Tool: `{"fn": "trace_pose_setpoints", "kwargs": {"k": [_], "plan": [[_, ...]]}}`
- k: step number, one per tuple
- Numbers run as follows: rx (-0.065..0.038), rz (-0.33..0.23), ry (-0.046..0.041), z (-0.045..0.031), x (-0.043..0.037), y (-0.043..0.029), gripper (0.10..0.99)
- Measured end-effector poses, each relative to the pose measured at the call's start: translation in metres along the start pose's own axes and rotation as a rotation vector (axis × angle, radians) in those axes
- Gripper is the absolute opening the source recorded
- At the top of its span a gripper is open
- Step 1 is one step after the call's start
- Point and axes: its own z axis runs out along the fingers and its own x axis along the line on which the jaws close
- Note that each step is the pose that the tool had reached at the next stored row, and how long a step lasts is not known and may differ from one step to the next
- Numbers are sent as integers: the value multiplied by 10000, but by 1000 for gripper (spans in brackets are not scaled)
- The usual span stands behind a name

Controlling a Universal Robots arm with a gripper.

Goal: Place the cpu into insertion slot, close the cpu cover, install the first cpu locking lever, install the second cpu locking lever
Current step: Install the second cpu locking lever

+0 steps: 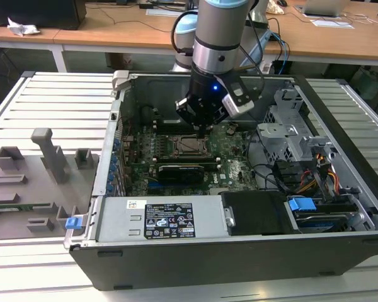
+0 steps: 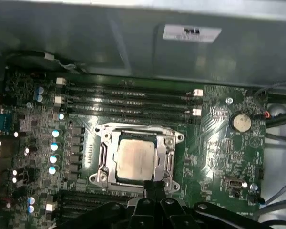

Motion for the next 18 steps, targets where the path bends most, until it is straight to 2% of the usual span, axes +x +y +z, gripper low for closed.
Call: {"fn": "trace_pose_setpoints", "kwargs": {"k": [4, 8, 10, 16, 17, 18], "plan": [[7, -1, 2, 3, 1, -21, 106], [5, 1, 1, 11, 9, -106, 106], [2, 2, -1, 48, 22, -137, 106], [-31, 2, -3, 89, 97, -256, 106], [-32, -1, -3, 91, 119, -260, 106], [-40, -2, -3, 96, 185, -259, 106]]}}
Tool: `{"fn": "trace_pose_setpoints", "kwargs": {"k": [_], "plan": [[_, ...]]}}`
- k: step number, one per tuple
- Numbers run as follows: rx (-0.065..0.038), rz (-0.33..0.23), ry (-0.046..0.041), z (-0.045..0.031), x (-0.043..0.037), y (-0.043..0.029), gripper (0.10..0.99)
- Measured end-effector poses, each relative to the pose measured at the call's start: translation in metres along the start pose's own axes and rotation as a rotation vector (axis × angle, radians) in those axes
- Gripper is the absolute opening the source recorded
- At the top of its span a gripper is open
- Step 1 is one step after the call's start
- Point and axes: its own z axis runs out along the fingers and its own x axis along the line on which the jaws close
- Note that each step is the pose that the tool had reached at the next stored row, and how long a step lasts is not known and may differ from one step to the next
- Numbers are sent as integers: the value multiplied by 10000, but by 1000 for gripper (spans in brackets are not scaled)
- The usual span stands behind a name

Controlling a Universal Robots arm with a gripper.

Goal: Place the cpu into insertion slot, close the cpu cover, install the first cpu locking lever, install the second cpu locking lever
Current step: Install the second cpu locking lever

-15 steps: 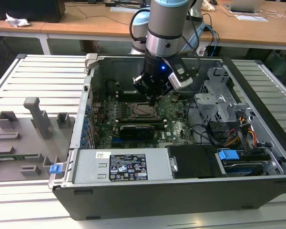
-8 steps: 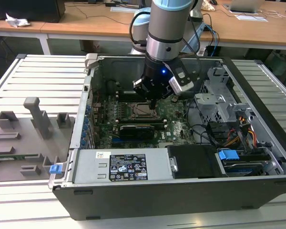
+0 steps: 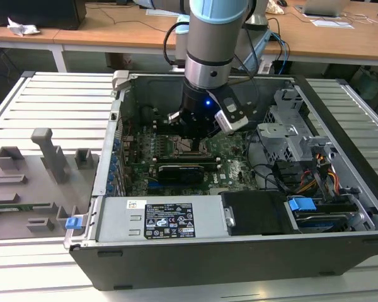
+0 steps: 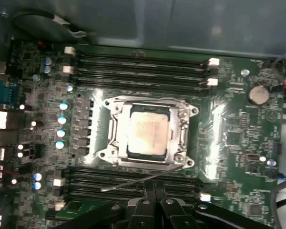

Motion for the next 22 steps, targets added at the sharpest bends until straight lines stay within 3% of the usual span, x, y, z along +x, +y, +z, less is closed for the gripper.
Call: {"fn": "trace_pose_setpoints", "kwargs": {"k": [4, 10, 11, 15, 17, 18, 22], "plan": [[-15, 1, -4, 29, 184, 13, 106], [-64, 0, -6, 124, 252, 13, 106], [-165, -4, -13, 127, 261, 9, 106], [-726, -14, -60, 136, 288, -62, 106], [-1110, -22, -91, 149, 336, -137, 106], [-1247, -24, -102, 158, 357, -151, 106], [-1419, -35, -115, 211, 382, -170, 106]]}}
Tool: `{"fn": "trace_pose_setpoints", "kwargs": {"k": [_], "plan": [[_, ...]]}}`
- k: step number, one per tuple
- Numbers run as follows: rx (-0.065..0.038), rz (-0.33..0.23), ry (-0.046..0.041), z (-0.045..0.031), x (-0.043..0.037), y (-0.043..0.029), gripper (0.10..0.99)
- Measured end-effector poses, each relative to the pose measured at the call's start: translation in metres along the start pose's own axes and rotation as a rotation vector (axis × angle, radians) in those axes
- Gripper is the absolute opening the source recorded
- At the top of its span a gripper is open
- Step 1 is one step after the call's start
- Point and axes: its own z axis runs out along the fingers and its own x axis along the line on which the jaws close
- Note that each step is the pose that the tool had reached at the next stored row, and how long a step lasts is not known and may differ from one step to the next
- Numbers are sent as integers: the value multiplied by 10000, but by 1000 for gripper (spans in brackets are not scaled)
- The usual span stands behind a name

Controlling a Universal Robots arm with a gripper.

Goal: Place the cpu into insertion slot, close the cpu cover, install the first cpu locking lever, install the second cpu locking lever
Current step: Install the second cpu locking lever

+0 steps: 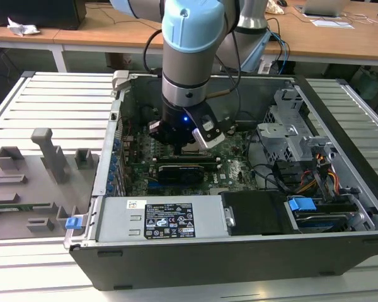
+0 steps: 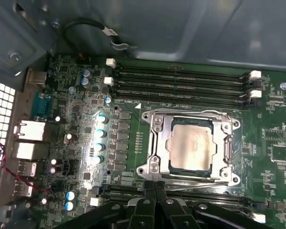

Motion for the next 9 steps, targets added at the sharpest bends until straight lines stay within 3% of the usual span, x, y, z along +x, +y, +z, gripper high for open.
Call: {"fn": "trace_pose_setpoints", "kwargs": {"k": [3, 9], "plan": [[-50, 1, -4, 46, 3, -11, 106], [-354, -5, -29, 109, 5, -50, 106]]}}
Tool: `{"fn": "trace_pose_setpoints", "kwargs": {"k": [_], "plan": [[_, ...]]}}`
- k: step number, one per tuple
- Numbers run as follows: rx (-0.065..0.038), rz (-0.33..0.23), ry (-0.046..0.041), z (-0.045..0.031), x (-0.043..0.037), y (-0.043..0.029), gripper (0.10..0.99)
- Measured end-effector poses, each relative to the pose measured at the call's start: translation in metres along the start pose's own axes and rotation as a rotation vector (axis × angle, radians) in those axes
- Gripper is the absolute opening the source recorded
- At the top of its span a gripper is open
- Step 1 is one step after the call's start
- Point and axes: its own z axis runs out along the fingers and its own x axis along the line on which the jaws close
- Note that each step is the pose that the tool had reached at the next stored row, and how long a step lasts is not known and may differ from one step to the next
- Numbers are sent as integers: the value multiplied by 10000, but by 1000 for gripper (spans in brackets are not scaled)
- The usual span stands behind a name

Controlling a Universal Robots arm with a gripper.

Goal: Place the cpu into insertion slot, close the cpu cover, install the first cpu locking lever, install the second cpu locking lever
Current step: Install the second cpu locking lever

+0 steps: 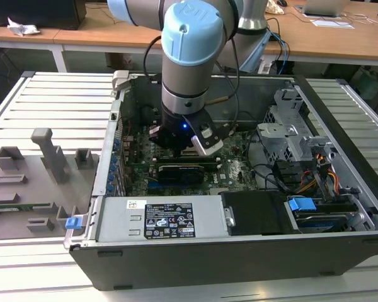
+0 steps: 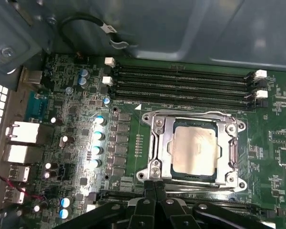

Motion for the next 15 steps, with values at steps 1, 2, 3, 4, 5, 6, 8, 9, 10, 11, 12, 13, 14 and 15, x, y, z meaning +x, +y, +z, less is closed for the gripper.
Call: {"fn": "trace_pose_setpoints", "kwargs": {"k": [1, 2, 3, 4, 5, 6, 8, 9, 10, 11, 12, 13, 14, 15], "plan": [[-103, -2, -11, 7, 14, -7, 106], [-183, -7, -20, 22, 20, -19, 106], [-202, -6, -23, 32, 20, -24, 106], [-216, -6, -25, 40, 22, -29, 106], [-244, -7, -29, 46, 30, -35, 106], [-275, -9, -35, 49, 38, -38, 106], [-353, -13, -51, 56, 58, -40, 106], [-412, -15, -61, 63, 68, -42, 106], [-440, -18, -64, 69, 69, -43, 106], [-478, -19, -66, 81, 70, -45, 106], [-529, -21, -71, 93, 71, -48, 106], [-560, -23, -75, 105, 71, -51, 106], [-578, -25, -74, 110, 73, -52, 106], [-597, -26, -77, 115, 76, -52, 106]]}}
